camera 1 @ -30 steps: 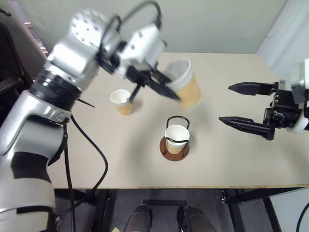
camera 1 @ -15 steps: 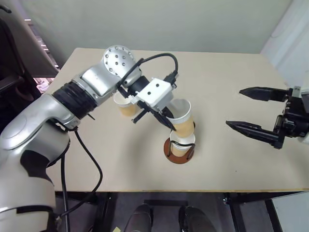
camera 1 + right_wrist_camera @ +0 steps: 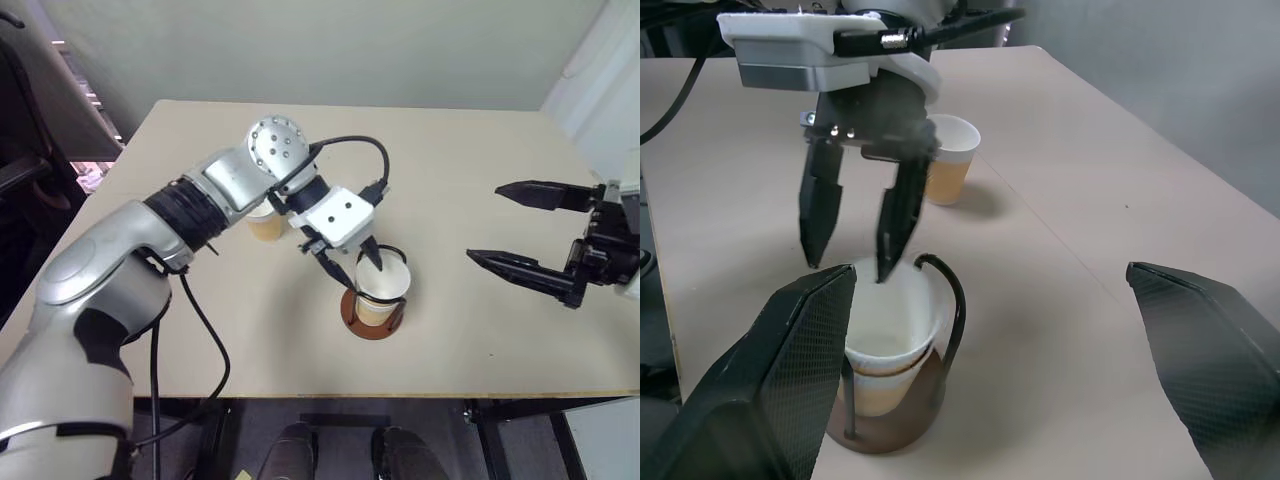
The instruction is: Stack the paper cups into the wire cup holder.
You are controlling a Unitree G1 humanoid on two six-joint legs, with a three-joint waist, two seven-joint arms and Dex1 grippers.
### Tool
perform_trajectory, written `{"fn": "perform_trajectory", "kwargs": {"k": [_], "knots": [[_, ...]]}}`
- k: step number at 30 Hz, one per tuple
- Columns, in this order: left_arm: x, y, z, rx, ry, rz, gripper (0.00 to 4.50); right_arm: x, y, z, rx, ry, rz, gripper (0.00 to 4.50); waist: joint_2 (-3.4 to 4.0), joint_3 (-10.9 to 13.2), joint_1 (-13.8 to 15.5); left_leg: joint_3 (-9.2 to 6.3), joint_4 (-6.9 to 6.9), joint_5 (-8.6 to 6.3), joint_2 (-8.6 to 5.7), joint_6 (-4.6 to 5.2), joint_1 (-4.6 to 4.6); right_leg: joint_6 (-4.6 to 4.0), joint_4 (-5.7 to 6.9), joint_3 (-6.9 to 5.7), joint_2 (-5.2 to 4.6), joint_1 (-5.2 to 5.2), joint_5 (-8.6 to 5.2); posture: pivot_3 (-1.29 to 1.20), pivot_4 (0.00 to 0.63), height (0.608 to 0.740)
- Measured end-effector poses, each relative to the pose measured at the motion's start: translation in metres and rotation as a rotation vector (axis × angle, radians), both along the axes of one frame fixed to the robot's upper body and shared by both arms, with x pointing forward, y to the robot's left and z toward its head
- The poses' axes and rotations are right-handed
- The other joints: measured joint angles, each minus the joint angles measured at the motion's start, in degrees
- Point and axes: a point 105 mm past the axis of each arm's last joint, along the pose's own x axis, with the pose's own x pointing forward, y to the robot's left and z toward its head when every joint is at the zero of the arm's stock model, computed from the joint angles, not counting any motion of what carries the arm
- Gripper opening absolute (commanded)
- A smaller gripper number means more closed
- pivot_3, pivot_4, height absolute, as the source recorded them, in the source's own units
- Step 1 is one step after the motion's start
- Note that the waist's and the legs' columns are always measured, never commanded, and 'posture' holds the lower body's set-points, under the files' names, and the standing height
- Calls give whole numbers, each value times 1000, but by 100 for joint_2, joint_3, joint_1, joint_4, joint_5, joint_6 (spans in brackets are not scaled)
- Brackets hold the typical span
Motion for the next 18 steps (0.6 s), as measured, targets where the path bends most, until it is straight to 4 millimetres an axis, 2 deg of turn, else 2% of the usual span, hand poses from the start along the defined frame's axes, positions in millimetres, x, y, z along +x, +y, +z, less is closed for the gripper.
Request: {"fn": "perform_trajectory", "kwargs": {"k": [2, 6, 7, 8, 10, 12, 13, 15, 18], "knots": [[2, 0, 7, -45, 12, 27, 4387, 1, 0, 0, 1, 3, 5, 4500, 0, 0, -1, 0, 1, 0, 0, 0, 0, 1, 1, 0, 0, 0, 0, 0, 150, 740], [30, 20, 37, -188, 10, 221, 4448, 3, 3, 0, -6, 5, 22, 4500, 4, -3, -6, 1, 1, 2, 0, -1, 8, 1, 6, 1, 0, 2, -1, 0, 150, 740], [40, 30, 42, -215, 4, 298, 4448, 3, 3, 0, -5, 2, 26, 4500, 7, -4, -9, 1, -1, 2, 0, -1, 13, 1, 6, 2, 0, 5, -1, 0, 150, 740], [53, 51, 45, -231, -11, 409, 4448, 2, 3, 0, -5, -1, 33, 4500, 9, -5, -40, 2, -5, 2, 0, -2, 19, 1, 5, 6, 0, 5, -1, 0, 150, 740], [68, 87, 40, -224, -31, 573, 4448, 3, 5, -1, -5, 5, 43, 4500, 18, -11, -103, 3, -10, 2, 0, -2, 26, 2, 5, 8, 1, 7, -4, 0, 150, 740], [80, 131, 19, -181, -25, 756, 4448, 4, 6, -4, -3, 21, 56, 4500, 25, -15, -133, 3, -10, 2, -1, -3, 27, 4, 5, 10, 2, 7, -6, 0, 150, 740], [82, 142, 10, -163, -15, 808, 4448, 5, 6, -5, -1, 24, 56, 4500, 23, -13, -128, 1, -8, 3, -1, -3, 25, 5, 5, 9, 2, 7, -6, 0, 150, 740], [90, 149, 1, -190, 6, 888, 4448, 8, 7, -6, -2, 26, 66, 4500, 14, -9, -46, -14, 5, 6, -7, 2, 8, 7, 3, 5, 2, 7, -6, 0, 150, 740], [97, 155, 3, -236, -15, 956, 4448, 9, 10, -6, -6, 24, 89, 4500, 13, -10, 37, -19, 11, 2, -22, 13, 3, 10, -2, 5, -12, 9, -5, 0, 150, 740]]}}
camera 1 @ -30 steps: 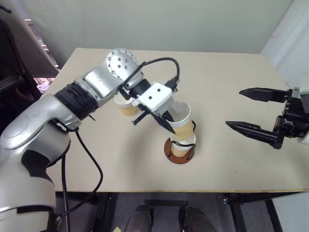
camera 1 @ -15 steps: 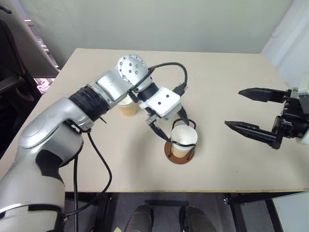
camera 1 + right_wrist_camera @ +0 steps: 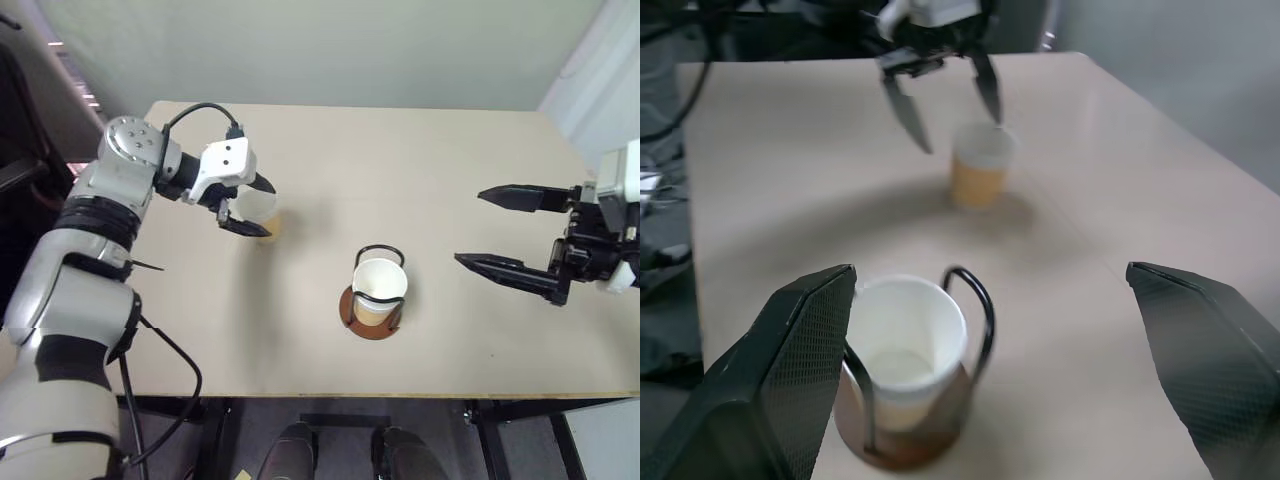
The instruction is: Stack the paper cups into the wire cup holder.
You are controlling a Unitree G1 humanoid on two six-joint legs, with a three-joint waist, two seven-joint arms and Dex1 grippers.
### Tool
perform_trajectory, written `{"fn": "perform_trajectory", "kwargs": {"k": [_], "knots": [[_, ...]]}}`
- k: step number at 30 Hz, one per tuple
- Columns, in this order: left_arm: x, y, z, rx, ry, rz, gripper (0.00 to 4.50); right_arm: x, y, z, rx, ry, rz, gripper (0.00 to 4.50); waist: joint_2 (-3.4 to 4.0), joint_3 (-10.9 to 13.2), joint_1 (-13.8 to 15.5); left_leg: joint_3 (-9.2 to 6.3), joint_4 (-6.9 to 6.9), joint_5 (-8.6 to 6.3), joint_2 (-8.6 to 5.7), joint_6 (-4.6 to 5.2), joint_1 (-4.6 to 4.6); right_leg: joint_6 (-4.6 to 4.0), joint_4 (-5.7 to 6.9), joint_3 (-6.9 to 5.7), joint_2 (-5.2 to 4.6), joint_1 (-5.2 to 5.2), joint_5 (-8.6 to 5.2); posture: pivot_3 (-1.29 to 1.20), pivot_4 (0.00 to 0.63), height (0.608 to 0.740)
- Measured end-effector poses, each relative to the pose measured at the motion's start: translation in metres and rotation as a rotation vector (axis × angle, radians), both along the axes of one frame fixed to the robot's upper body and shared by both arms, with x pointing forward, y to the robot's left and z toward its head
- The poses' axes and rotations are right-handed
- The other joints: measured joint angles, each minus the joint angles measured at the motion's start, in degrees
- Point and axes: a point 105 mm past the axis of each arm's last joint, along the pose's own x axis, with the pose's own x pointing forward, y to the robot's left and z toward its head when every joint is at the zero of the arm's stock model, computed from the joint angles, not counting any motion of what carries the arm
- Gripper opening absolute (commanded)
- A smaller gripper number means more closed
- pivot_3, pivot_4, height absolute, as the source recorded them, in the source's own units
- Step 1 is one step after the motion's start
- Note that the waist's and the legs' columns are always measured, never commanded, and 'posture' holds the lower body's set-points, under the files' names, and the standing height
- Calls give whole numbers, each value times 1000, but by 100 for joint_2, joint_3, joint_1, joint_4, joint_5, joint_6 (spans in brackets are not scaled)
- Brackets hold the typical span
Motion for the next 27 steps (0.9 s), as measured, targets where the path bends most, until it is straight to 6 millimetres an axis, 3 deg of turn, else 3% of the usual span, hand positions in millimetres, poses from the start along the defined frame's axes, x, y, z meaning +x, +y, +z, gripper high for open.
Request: {"fn": "perform_trajectory", "kwargs": {"k": [8, 12, 15, 18, 27], "knots": [[18, -1, -29, -16, 16, 134, 4448, 3, -1, 1, 3, -3, 0, 4500, 0, 0, -6, 16, -3, -3, -9, 5, 6, 7, 1, 1, -11, 0, -4, 0, 150, 740], [24, -2, -50, 41, 33, 177, 4448, 3, 0, 1, 2, -4, -2, 4500, -1, 0, -23, 21, -2, -2, -10, 4, 7, 8, 2, 2, -9, 0, -5, 0, 150, 740], [26, 4, -56, 95, 19, 207, 4448, 1, 1, 0, -2, -3, -7, 4500, -1, 0, -42, 23, -5, -2, -11, 4, 9, 11, 1, 4, -7, 0, -7, 0, 150, 740], [27, 7, -60, 131, 12, 219, 3833, 1, -1, 0, -1, -1, -22, 4500, -2, 0, -46, 23, -4, -2, -13, 4, 9, 13, 2, 4, -7, 0, -8, 0, 150, 740], [25, -4, -62, 131, 12, 155, 571, 1, -1, -2, -5, 6, -38, 4500, -2, 0, -52, 28, -1, -2, -15, 5, 12, 16, 4, 8, -4, 1, -10, 0, 150, 740]]}}
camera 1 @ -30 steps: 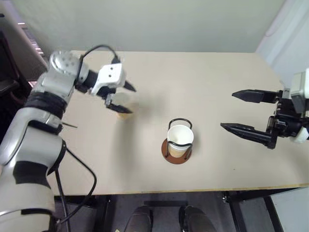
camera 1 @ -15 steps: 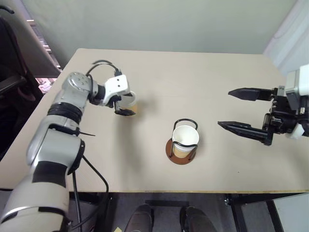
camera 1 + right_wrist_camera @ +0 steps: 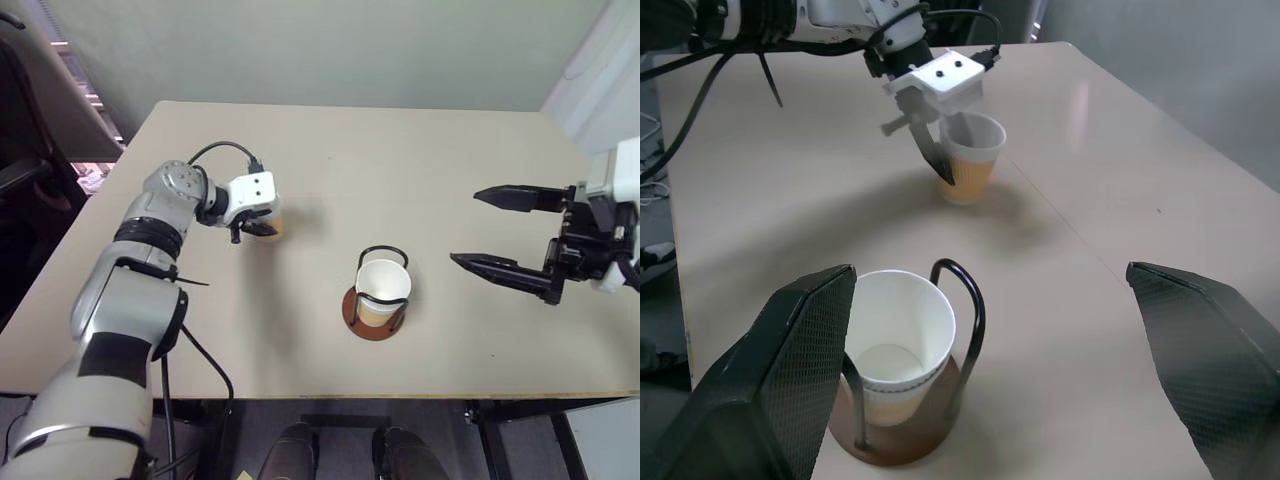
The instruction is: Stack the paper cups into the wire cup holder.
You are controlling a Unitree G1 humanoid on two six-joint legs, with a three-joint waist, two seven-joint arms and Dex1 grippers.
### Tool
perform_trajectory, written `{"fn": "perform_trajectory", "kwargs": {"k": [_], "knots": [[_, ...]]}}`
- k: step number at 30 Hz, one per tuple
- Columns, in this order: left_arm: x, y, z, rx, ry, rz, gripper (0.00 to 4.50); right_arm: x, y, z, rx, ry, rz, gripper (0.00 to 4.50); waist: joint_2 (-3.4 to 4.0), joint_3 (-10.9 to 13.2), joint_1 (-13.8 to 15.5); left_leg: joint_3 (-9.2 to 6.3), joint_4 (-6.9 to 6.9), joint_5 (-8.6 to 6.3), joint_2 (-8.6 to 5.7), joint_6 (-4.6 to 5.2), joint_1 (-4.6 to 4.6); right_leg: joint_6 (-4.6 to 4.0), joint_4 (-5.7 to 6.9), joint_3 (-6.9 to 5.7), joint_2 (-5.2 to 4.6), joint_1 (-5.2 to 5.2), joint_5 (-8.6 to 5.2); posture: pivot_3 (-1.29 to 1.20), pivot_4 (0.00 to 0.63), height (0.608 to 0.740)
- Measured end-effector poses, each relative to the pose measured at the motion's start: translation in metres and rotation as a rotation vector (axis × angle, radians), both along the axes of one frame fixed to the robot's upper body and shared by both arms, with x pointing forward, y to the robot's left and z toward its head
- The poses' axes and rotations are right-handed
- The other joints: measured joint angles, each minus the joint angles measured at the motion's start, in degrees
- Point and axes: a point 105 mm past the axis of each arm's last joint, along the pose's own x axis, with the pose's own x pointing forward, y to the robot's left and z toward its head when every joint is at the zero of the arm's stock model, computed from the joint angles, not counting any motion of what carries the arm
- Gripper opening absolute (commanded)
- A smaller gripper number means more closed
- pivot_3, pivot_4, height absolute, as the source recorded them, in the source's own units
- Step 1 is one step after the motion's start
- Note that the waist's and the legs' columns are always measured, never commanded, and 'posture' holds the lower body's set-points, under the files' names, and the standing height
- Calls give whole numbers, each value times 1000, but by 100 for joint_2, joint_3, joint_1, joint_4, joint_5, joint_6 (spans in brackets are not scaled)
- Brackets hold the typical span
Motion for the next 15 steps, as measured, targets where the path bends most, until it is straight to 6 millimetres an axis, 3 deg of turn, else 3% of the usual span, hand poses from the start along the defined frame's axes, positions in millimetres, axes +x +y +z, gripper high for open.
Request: {"fn": "perform_trajectory", "kwargs": {"k": [2, 13, 15], "knots": [[-1, -2, 1, -8, 5, -18, 26, 0, 0, 0, 0, -1, -4, 4500, 0, 0, 1, -2, 0, 0, 1, 0, -1, 2, 1, 1, 0, 0, -1, 0, 150, 740], [-19, -29, 45, -55, -2, -271, 26, 1, -1, 0, 2, -5, -20, 4500, -1, -1, -2, 2, 5, -10, -1, 17, -3, 14, 1, 13, -8, -1, -8, 0, 150, 740], [-27, -44, 57, -85, -9, -383, 26, 1, -4, 0, 5, -7, -31, 4500, -2, 1, 15, 2, 6, -12, -6, 20, -10, 16, -1, 9, -5, -3, -10, 0, 150, 740]]}}
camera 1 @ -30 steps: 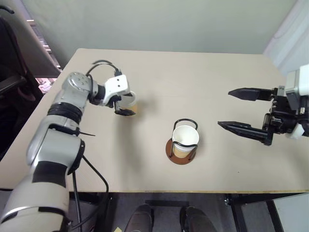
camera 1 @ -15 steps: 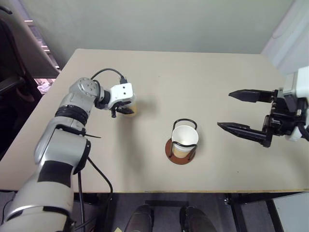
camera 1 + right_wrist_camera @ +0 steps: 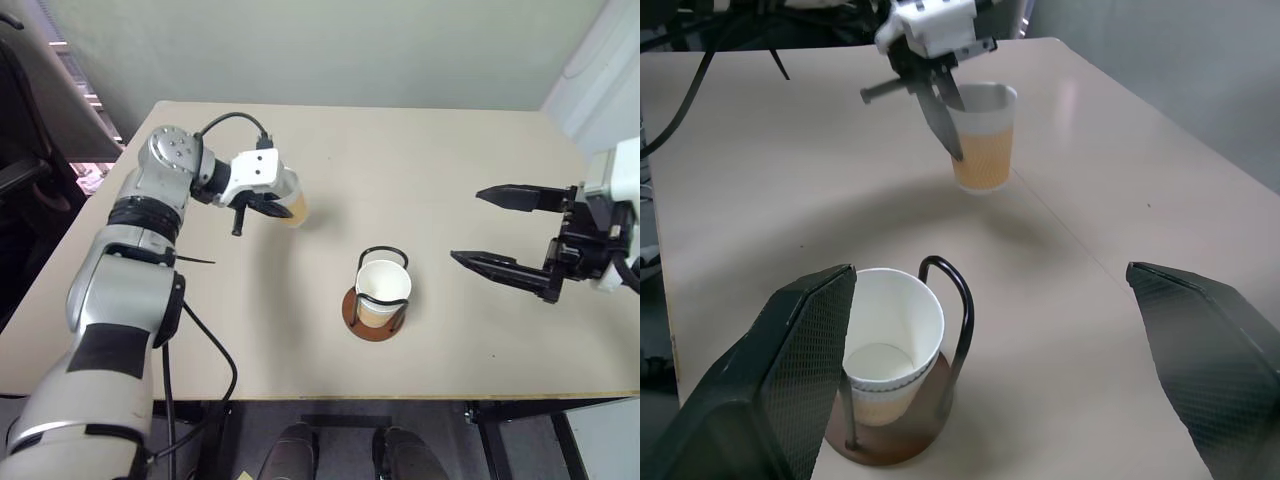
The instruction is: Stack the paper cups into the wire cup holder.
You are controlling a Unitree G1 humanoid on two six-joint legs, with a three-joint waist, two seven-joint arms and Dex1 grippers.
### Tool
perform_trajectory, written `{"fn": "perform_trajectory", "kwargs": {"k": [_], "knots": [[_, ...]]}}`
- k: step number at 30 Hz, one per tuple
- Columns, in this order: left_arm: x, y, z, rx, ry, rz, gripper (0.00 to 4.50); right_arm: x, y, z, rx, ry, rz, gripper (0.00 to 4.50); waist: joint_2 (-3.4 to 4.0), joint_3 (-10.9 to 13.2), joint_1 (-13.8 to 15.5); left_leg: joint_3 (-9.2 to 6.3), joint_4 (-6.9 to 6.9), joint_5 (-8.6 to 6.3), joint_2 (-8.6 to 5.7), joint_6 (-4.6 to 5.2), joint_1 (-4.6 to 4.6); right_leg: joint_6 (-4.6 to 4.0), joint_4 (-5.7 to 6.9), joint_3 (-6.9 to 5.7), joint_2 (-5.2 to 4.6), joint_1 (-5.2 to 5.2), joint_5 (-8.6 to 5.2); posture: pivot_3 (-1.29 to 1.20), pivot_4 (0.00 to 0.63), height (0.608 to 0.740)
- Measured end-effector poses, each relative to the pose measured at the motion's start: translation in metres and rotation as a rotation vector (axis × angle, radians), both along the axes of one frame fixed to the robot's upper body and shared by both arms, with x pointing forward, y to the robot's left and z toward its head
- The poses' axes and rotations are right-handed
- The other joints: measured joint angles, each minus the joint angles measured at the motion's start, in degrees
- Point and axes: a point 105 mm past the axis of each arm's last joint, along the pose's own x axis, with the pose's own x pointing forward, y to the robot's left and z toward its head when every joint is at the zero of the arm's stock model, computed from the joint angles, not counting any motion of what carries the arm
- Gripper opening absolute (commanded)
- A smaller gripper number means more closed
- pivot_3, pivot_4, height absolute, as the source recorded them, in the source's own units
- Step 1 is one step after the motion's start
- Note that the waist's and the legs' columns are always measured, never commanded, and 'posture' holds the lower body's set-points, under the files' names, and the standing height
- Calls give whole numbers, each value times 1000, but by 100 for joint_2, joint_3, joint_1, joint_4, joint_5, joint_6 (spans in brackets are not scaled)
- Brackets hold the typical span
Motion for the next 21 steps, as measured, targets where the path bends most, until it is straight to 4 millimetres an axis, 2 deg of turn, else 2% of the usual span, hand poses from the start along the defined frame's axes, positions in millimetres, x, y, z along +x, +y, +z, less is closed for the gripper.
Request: {"fn": "perform_trajectory", "kwargs": {"k": [2, 5, 7, 9, 11, 13, 14, 16, 21], "knots": [[-8, -23, 21, -48, -65, -119, 26, -1, -2, 3, 2, -14, -7, 4500, 0, 0, 32, -8, 13, -6, -1, 9, -12, 5, 1, 2, -6, -1, -2, 0, 150, 740], [-37, -60, 60, -105, -184, -346, 26, -4, -8, 8, -6, -28, -26, 4500, 0, 0, 35, 4, 25, -21, -1, 17, -20, 13, -4, 2, -12, -4, -4, 0, 150, 740], [-59, -77, 78, -107, -231, -481, 26, -7, -14, 9, -15, -26, -36, 4500, 0, -2, 32, 9, 27, -33, 3, 21, -17, 17, -9, 7, -15, -2, -6, 0, 150, 740], [-76, -92, 88, -104, -247, -592, 26, -10, -18, 8, -31, -17, -45, 4500, 3, -4, 23, 18, 26, -37, -2, 22, -11, 20, -9, 10, -13, 0, -9, 0, 150, 740], [-92, -108, 86, -73, -242, -707, 26, -10, -22, 8, -39, -19, -65, 4500, 6, -2, 26, 23, 31, -43, -1, 27, -3, 20, -4, 13, -14, 10, -9, 0, 150, 740], [-97, -118, 76, -25, -229, -770, 26, -10, -23, 9, -42, -22, -76, 4500, 10, -2, 24, 21, 38, -50, 2, 41, 14, 20, 0, 18, -18, 26, -9, 0, 150, 740], [-97, -121, 67, 2, -215, -790, 26, -11, -24, 10, -44, -29, -86, 4500, 15, 0, 15, 26, 39, -73, 2, 78, 24, 20, 3, 18, -14, 35, -9, 0, 150, 740], [-98, -121, 54, 33, -181, -814, 26, -14, -28, 11, -55, -38, -114, 4500, 17, 2, 7, 23, 48, -85, 7, 96, 30, 20, 9, 18, -11, 42, -9, 0, 150, 740], [-104, -122, 36, 98, -155, -885, 26, -23, -33, 8, -82, -37, -166, 4500, 21, 1, -5, 22, 60, -93, 7, 99, 32, 20, 6, 16, -7, 52, -9, 0, 150, 740]]}}
